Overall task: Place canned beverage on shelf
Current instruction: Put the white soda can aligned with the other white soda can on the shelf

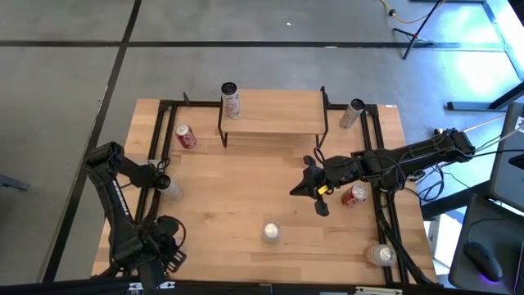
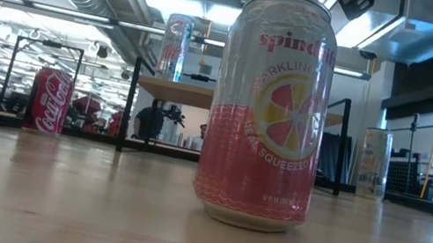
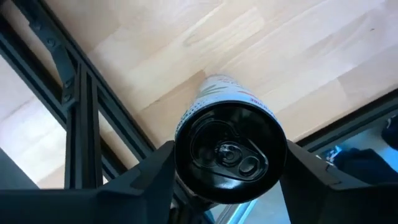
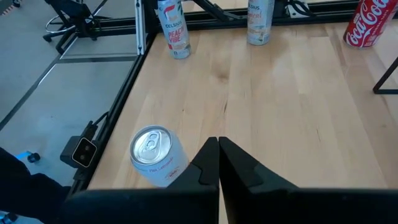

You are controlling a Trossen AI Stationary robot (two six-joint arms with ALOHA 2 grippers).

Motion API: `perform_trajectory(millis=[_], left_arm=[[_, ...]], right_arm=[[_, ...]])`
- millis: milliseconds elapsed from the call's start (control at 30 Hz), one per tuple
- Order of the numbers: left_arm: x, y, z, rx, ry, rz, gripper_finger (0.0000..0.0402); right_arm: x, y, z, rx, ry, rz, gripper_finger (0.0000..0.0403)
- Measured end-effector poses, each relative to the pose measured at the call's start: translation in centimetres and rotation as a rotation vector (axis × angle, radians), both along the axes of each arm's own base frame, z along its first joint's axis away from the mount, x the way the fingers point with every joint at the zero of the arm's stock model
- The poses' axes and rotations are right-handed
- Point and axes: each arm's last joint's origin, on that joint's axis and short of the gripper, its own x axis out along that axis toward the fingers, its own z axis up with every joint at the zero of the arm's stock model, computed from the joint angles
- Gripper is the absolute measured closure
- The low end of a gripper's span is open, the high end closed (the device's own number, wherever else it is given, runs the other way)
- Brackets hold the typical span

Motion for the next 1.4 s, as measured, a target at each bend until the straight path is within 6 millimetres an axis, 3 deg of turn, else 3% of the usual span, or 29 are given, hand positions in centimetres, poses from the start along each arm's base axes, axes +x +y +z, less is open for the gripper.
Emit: perform_trajectory(millis=[400,833,1400], left_arm=[[1.9,1.6,0.3,0.016,0.003,-0.304,0.0189],[6.0,8.2,2.9,0.099,-0.068,-0.697,0.0189],[11.8,14.6,2.6,0.115,-0.116,-1.181,0.0188]], right_arm=[[-0.2,-0.1,0.2,0.013,-0.006,-0.031,0.0402],[-0.8,-0.3,1.0,0.116,-0.007,-0.101,0.0402],[-0.5,1.3,0.2,0.159,0.036,-0.138,0.0402]])
